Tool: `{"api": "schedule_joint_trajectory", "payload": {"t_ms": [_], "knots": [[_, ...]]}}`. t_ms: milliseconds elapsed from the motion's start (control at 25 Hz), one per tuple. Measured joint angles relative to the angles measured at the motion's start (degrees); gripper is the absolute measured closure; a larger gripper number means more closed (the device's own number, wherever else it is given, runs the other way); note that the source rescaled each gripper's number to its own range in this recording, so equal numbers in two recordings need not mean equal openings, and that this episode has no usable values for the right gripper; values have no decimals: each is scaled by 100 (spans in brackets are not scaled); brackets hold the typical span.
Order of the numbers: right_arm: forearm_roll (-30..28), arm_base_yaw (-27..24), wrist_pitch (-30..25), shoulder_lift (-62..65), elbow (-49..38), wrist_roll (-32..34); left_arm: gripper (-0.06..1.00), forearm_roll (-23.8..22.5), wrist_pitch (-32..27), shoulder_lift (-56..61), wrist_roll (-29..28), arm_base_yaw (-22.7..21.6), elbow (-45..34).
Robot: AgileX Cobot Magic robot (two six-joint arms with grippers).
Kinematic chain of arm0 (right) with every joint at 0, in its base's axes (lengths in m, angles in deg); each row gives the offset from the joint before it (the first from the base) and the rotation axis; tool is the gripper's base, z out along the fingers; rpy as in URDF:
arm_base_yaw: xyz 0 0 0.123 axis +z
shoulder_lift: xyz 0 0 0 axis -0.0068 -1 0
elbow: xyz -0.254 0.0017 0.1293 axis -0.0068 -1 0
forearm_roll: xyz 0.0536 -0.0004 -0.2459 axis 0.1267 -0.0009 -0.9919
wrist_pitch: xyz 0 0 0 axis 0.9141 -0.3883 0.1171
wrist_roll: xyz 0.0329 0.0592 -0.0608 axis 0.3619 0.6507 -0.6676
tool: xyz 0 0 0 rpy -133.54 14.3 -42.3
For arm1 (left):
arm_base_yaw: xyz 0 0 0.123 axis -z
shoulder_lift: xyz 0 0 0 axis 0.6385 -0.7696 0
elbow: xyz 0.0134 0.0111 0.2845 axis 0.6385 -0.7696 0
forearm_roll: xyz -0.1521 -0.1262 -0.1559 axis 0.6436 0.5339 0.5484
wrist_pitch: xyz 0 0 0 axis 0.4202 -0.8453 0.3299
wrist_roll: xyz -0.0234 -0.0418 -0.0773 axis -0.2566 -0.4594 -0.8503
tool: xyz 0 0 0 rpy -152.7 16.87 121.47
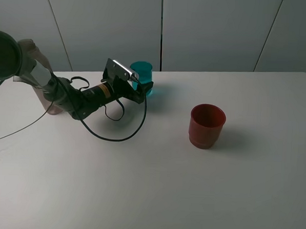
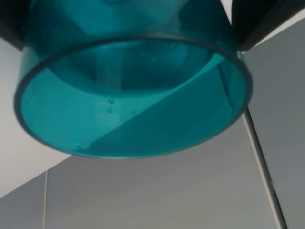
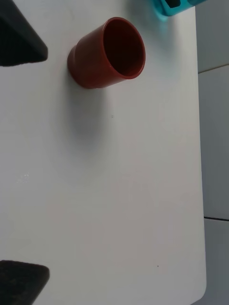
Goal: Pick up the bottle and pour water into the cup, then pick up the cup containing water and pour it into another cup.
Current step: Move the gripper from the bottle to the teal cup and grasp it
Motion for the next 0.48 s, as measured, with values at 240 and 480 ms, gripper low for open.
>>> {"api": "schedule_joint_trajectory", "payload": {"t_ms": [240, 480], "knots": [[0, 0, 0, 0, 0, -33, -4, -11, -63, -183, -194, 13, 355], [0, 0, 0, 0, 0, -33, -4, -172, -192, -240, -301, 13, 563]]}}
